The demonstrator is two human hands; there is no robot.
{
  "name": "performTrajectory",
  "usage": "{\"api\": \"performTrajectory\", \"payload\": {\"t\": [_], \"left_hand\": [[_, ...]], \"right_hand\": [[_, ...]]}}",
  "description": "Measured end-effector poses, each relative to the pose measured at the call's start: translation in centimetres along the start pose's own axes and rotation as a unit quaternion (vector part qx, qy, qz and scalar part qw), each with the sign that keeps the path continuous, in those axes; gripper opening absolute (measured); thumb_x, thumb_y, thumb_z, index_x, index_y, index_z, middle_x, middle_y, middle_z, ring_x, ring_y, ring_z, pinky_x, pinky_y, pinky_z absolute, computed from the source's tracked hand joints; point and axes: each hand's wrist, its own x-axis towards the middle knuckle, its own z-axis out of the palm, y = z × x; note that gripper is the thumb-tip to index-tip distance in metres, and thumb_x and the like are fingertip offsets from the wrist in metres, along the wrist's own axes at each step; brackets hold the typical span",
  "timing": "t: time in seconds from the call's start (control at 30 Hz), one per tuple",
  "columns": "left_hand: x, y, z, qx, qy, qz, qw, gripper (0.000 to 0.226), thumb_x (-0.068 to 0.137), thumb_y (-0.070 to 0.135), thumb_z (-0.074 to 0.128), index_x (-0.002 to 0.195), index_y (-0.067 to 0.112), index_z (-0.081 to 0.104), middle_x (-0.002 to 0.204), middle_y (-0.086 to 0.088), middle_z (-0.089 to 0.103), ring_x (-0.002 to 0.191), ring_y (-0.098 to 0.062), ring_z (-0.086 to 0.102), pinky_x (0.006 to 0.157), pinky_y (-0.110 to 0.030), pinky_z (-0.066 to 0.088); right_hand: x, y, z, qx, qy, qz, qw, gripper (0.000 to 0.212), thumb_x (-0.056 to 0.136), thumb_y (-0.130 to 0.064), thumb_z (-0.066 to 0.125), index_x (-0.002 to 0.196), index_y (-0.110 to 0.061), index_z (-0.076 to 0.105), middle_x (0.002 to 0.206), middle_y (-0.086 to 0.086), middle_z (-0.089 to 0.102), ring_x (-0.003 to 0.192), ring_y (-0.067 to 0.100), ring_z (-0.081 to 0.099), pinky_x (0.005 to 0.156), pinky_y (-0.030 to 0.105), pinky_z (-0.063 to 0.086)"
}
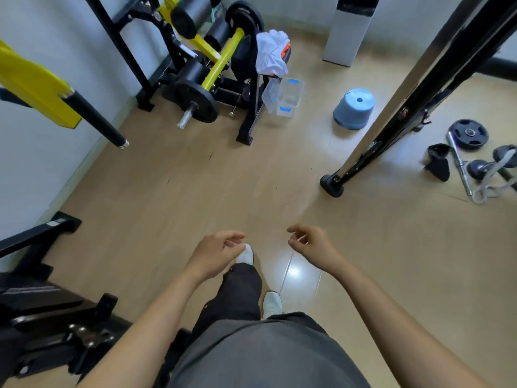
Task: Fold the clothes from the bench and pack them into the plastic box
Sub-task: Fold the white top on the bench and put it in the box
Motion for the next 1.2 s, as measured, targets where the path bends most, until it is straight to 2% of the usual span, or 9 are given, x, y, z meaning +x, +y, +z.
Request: {"api": "performTrajectory", "payload": {"t": [0.13,0.27,0.43,0.6,0.8,1.0,1.13,1.2], "left_hand": [[7.2,0.8,-2.8,-0.016,-0.008,0.001,1.0,0.028,0.088,0.041,0.065,0.115,0.037,0.071,0.105,0.021,0.07,0.096,0.006,0.064,0.086,-0.025,0.053],[15.0,1.9,-6.6,-0.009,-0.023,0.017,1.0,0.029,0.091,0.037,0.066,0.119,0.032,0.07,0.107,0.018,0.07,0.099,0.003,0.064,0.095,-0.032,0.052],[24.2,4.9,-12.2,0.012,-0.044,0.053,0.998,0.031,0.092,0.038,0.065,0.121,0.03,0.07,0.112,0.016,0.071,0.101,-0.001,0.064,0.095,-0.033,0.052],[32.7,8.8,-17.0,0.037,-0.058,0.085,0.994,0.03,0.091,0.04,0.065,0.119,0.033,0.069,0.11,0.019,0.07,0.1,0.0,0.064,0.093,-0.029,0.051],[42.7,12.6,-19.5,0.043,-0.075,0.094,0.992,0.032,0.088,0.04,0.067,0.119,0.033,0.069,0.105,0.021,0.069,0.097,0.002,0.064,0.094,-0.031,0.052],[52.7,16.9,-22.8,0.067,-0.066,0.092,0.991,0.031,0.088,0.039,0.068,0.118,0.033,0.07,0.104,0.019,0.069,0.096,0.001,0.064,0.092,-0.035,0.054],[58.3,19.7,-25.2,0.033,-0.047,0.075,0.996,0.03,0.09,0.035,0.068,0.12,0.031,0.07,0.104,0.019,0.07,0.098,-0.001,0.064,0.091,-0.033,0.054],[60.9,20.7,-26.0,0.014,-0.042,0.066,0.997,0.03,0.09,0.032,0.069,0.12,0.031,0.07,0.102,0.017,0.07,0.098,-0.001,0.065,0.089,-0.031,0.054]], "right_hand": [[6.5,-2.0,-1.7,-0.007,0.008,0.01,1.0,0.026,0.09,-0.028,0.066,0.116,-0.024,0.066,0.088,-0.011,0.067,0.081,0.008,0.064,0.075,0.027,0.051],[12.9,-4.9,-4.3,-0.039,0.0,0.03,0.999,0.028,0.093,-0.027,0.064,0.121,-0.022,0.064,0.099,-0.006,0.068,0.087,0.012,0.063,0.078,0.027,0.052],[21.3,-8.8,-8.7,-0.06,0.009,0.041,0.997,0.03,0.092,-0.028,0.066,0.121,-0.023,0.064,0.101,-0.006,0.067,0.086,0.009,0.063,0.073,0.02,0.045],[28.1,-11.3,-12.4,-0.03,0.039,0.059,0.997,0.028,0.089,-0.028,0.068,0.117,-0.025,0.065,0.098,-0.007,0.068,0.084,0.01,0.064,0.077,0.026,0.052],[36.6,-11.7,-17.1,0.008,0.053,0.08,0.995,0.03,0.088,-0.026,0.068,0.118,-0.026,0.065,0.101,-0.007,0.067,0.082,0.003,0.062,0.065,0.011,0.043],[46.7,-12.0,-23.6,0.048,0.058,0.077,0.994,0.027,0.089,-0.027,0.068,0.116,-0.028,0.064,0.102,-0.006,0.067,0.083,0.002,0.062,0.062,0.014,0.047],[53.1,-12.7,-28.3,0.044,0.052,0.073,0.995,0.027,0.088,-0.026,0.068,0.114,-0.027,0.066,0.1,-0.007,0.068,0.081,0.005,0.064,0.067,0.025,0.054],[56.1,-13.1,-30.8,0.032,0.053,0.074,0.995,0.028,0.088,-0.027,0.068,0.116,-0.027,0.066,0.1,-0.007,0.069,0.082,0.007,0.064,0.067,0.023,0.053]]}}
